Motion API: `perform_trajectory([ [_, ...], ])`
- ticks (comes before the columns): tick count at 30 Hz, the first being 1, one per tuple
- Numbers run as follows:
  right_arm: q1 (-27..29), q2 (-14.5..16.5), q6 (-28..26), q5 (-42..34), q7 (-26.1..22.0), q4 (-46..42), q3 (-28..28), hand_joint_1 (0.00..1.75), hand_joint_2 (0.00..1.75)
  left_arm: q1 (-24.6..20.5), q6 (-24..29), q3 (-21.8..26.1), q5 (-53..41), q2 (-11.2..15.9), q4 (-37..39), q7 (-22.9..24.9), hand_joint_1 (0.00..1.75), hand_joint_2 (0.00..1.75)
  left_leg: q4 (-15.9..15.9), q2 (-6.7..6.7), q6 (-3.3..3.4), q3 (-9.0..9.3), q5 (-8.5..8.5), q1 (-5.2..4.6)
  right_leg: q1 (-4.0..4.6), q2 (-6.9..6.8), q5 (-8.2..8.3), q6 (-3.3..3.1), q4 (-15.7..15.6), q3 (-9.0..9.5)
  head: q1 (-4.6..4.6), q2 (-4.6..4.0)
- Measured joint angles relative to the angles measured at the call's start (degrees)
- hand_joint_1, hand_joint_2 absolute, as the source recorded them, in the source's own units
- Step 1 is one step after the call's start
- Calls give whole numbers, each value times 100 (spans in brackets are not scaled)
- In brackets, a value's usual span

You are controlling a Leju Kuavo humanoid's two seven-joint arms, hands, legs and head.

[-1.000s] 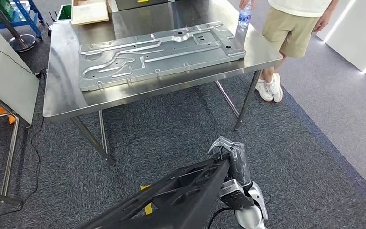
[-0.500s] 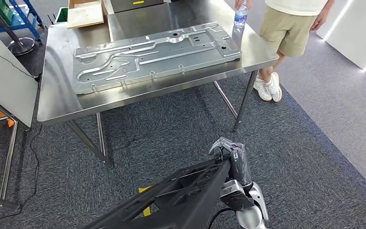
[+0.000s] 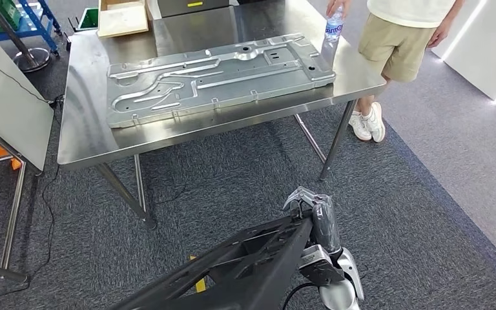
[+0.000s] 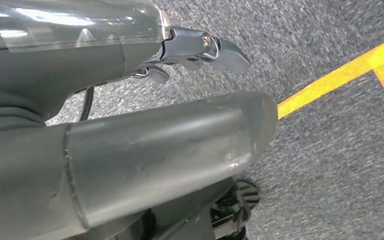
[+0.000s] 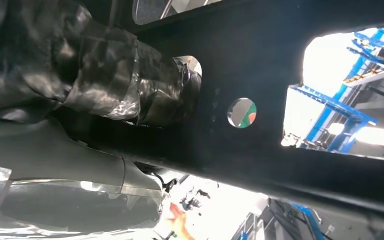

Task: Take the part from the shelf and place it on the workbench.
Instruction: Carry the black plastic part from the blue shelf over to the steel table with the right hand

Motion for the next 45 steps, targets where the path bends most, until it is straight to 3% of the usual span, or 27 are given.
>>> perform_trajectory([
  [5,-2,5,-1,0,0,-8,-3,175,0,-2,0,0,-1,-2,0,-1,0,0,161,5,-149,-61,-150,9,3,17,-6,-158,-100,40,-1,0],
  [6,-4,6,0,0,-2,-12,-3,175,0,-6,-1,0,-1,-3,0,-1,0,0,387,8,-181,-164,-281,18,-10,10,-4,-182,-117,54,-1,0],
  [8,-4,7,3,0,-3,-17,-3,175,0,-3,-2,0,-2,-3,0,-1,0,0,1133,12,-234,-526,-624,36,-9,-3,-14,-211,-122,62,-1,0],
  [9,-3,7,6,0,-3,-17,-3,175,0,3,-2,0,-7,-3,0,0,0,0,1464,12,-247,-703,-729,43,-5,-5,-19,-217,-120,63,-1,0],
  [10,-2,7,11,0,-3,-17,-3,175,0,9,-2,0,-14,-3,0,-1,0,0,1629,12,-248,-805,-731,47,1,-4,-25,-221,-119,68,-1,0],
  [11,-3,7,16,0,-2,-17,-3,175,0,13,-2,0,-22,-3,0,-1,0,0,1580,12,-235,-806,-626,49,7,1,-30,-223,-119,77,-1,0],
  [12,-4,7,21,0,-2,-17,-3,175,0,13,-2,0,-29,-3,0,0,0,0,1298,12,-205,-691,-424,45,16,5,-37,-222,-120,94,-1,0],
  [13,-7,8,23,0,-2,-18,-3,175,0,10,-2,0,-33,-2,0,0,0,0,875,12,-154,-508,-194,31,23,9,-46,-220,-123,115,-1,0],
  [15,-12,9,22,0,-2,-19,-3,175,0,-4,-2,-1,-33,4,0,1,0,0,186,17,-47,-189,63,-14,35,8,-60,-189,-130,139,-1,0],
  [18,-16,10,24,0,0,-19,-3,175,0,-9,-2,-1,-35,8,0,3,0,0,-41,15,24,-91,90,-58,17,0,-45,-91,-179,147,-1,0],
  [20,-22,12,23,-1,-1,-25,-3,175,0,1,-2,0,-36,3,0,4,0,0,-160,21,57,-27,148,-21,23,-7,-101,-33,-114,146,1,0],
  [22,-31,11,22,-2,0,-31,-3,175,0,-2,-2,0,-36,-2,0,4,0,0,-253,34,93,35,192,15,21,-6,-380,0,366,-64,1,0],
  [24,-20,7,22,-2,4,-27,-3,175,0,-5,-2,0,-36,-3,0,4,0,0,-254,37,116,42,181,9,11,-5,-697,27,1079,-435,0,0],
  [25,-7,5,22,-2,7,-25,-3,175,0,0,-2,0,-36,-3,0,4,0,0,-245,36,117,44,168,8,6,-6,-730,41,1285,-558,1,0],
  [26,1,5,22,-2,8,-24,-3,175,0,5,-2,0,-36,-3,0,4,0,0,-227,34,110,49,150,9,2,-7,-643,53,1281,-580,1,0],
  [28,3,5,22,-2,8,-25,-3,175,0,11,-2,0,-35,-8,0,4,0,0,-159,24,80,63,88,15,-17,-10,-233,59,670,-316,1,0],
  [30,-2,5,22,-2,8,-24,-3,175,0,9,-3,0,-34,-14,0,4,0,0,-67,14,26,51,10,-3,-17,-3,7,27,54,-26,0,0],
  [31,-1,5,21,-2,9,-24,-4,175,0,8,-3,0,-34,-15,0,4,0,0,-32,11,-3,39,-20,-13,-10,5,23,0,-78,29,0,0],
  [35,-2,6,22,-2,8,-28,-8,175,0,5,-3,0,-33,-16,0,3,0,0,61,11,-129,15,-119,5,-3,23,-8,-134,-116,52,-1,0],
  [37,-7,8,22,-2,8,-30,-8,175,0,-2,-3,0,-33,-16,0,1,0,0,516,16,-199,-194,-375,25,-24,9,-14,-186,-143,84,-1,0],
  [39,-7,8,22,-2,8,-29,-8,175,0,3,-3,0,-33,-16,0,0,0,0,1294,18,-243,-596,-700,45,-23,1,-30,-212,-143,94,0,0],
  [40,-4,8,22,-2,8,-29,-8,175,0,10,-3,0,-33,-16,0,0,0,0,1576,19,-253,-761,-760,54,-22,2,-40,-215,-141,102,-1,0],
  [41,-2,7,22,-2,8,-28,-8,175,0,16,-3,0,-32,-16,0,0,0,0,1662,19,-253,-836,-708,60,-22,8,-52,-215,-140,115,-1,0],
  [42,-1,7,22,-2,8,-28,-8,175,0,19,-3,0,-32,-16,0,0,0,0,1512,19,-241,-794,-541,63,-22,15,-66,-209,-139,139,-2,0],
  [44,-3,8,22,-2,8,-29,-8,175,0,17,-2,0,-32,-15,0,-1,0,0,730,19,-182,-461,-85,54,-22,25,-102,-187,-145,205,-1,0],
  [45,-6,8,22,-2,8,-30,-8,175,0,12,-2,0,-32,-13,0,-1,0,0,355,18,-144,-294,61,36,-16,27,-119,-166,-147,227,-1,0],
])
